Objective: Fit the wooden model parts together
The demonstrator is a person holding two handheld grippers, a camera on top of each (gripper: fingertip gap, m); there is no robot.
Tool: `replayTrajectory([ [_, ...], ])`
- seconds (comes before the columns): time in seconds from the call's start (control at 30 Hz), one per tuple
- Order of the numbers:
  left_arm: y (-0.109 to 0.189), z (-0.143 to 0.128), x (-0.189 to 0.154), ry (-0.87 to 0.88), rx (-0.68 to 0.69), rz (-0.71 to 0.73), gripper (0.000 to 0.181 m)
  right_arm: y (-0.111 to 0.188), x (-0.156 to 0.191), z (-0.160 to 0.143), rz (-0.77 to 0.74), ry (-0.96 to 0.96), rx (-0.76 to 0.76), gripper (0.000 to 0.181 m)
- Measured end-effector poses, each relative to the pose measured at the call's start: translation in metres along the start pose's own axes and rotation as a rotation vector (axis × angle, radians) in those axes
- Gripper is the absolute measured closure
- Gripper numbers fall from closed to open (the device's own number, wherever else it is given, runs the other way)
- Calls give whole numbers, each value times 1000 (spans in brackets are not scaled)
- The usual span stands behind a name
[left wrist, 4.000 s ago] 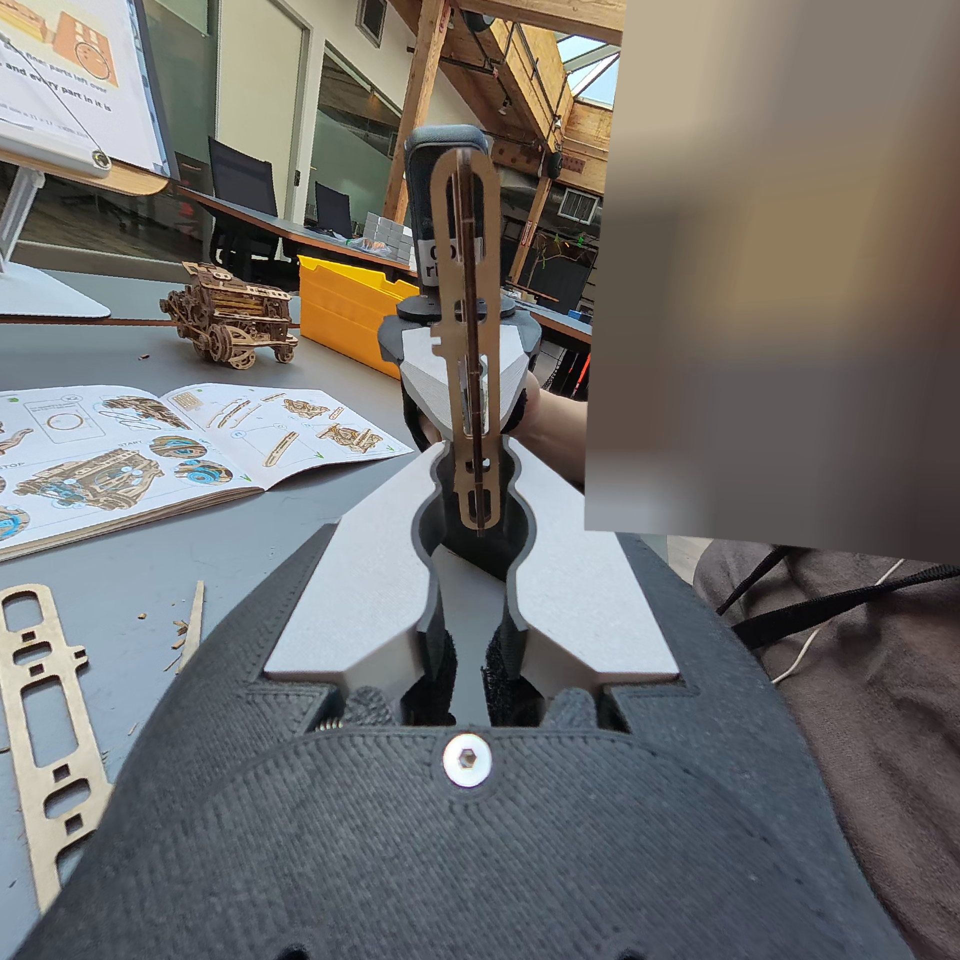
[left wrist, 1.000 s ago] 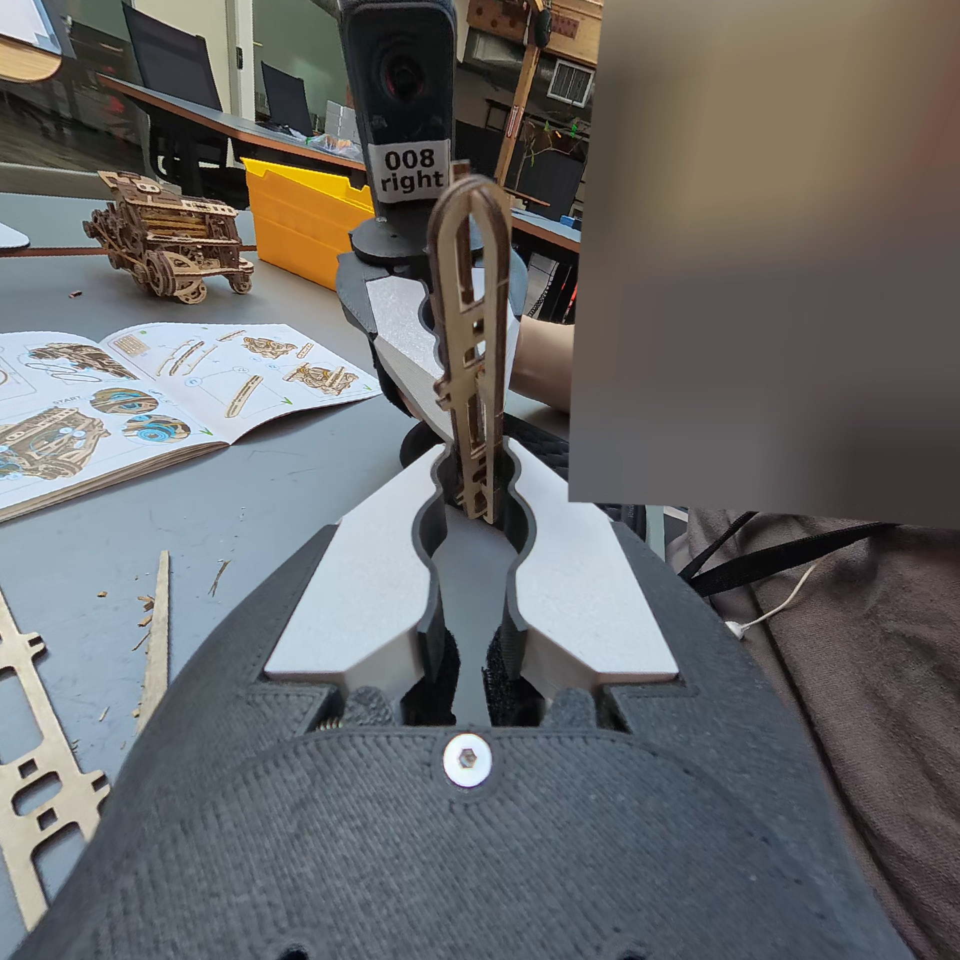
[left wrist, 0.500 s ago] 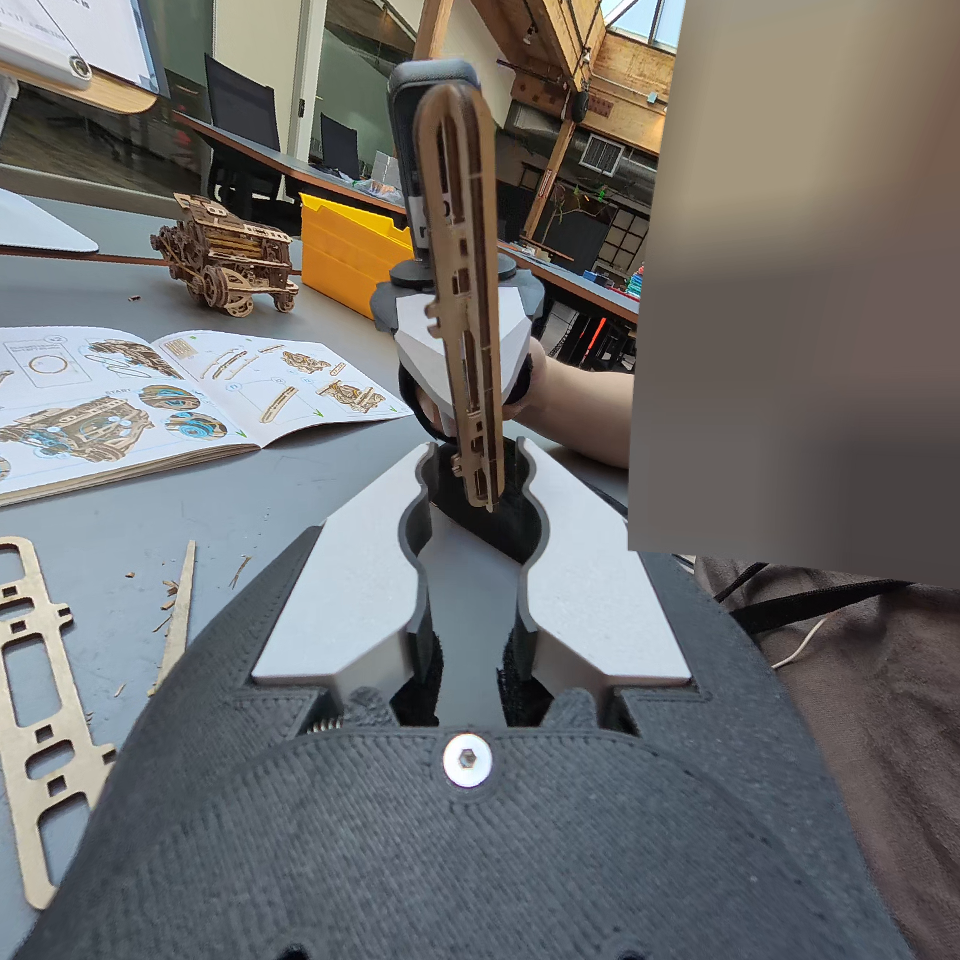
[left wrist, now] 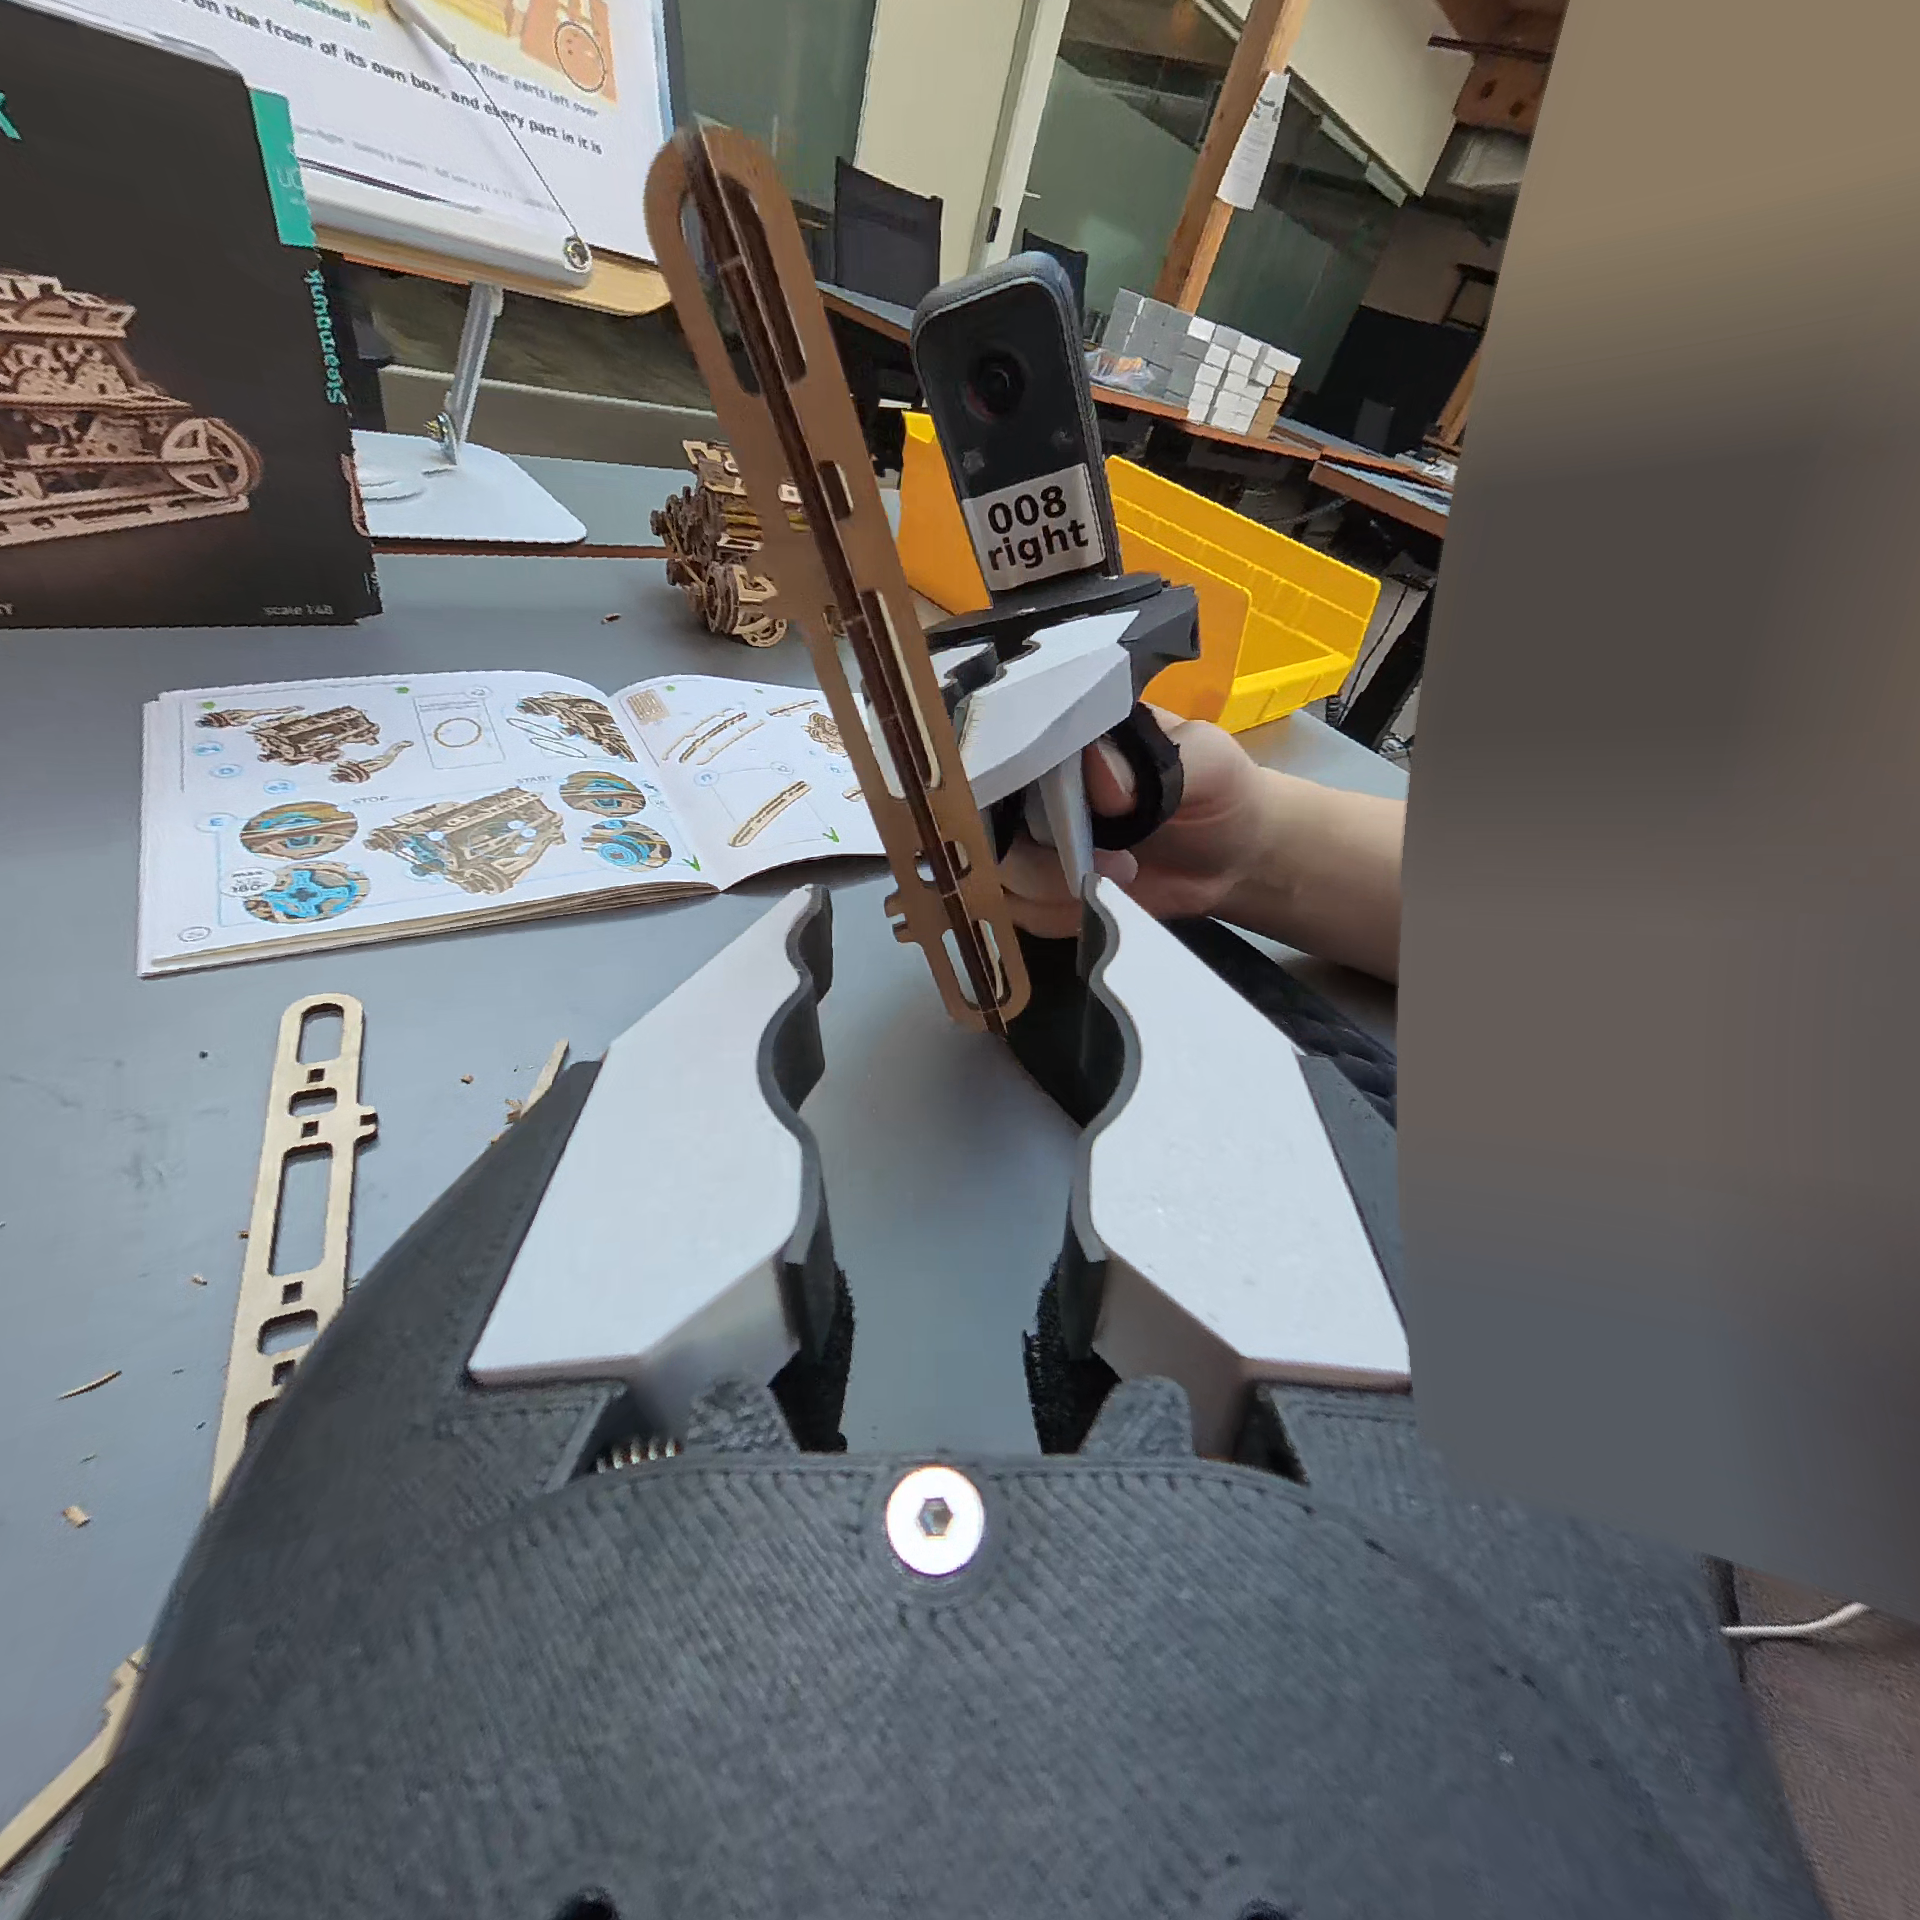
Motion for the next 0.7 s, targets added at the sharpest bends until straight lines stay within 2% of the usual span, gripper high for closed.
replayTrajectory([
  [0.17,0,-8,9,-62,63,131,135,-2,-4,2,-70,19,-14,181],
  [0.27,-4,-12,8,-71,81,146,144,-3,-8,5,-147,37,-34,181],
  [0.47,0,-10,13,-8,41,120,156,-4,-11,4,-261,78,-26,181],
  [0.7,5,-6,11,-33,13,64,161,-6,-5,5,-251,80,-33,181],
])
Point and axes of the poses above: each gripper's, where its closed fingertips meet, y back along the fingers, z out of its top, x = y × z across the jaws, the point moved 2 cm from there along y, back along the fingers, and after that the axes turned 11 degrees about -y, right-handed, at the moved point
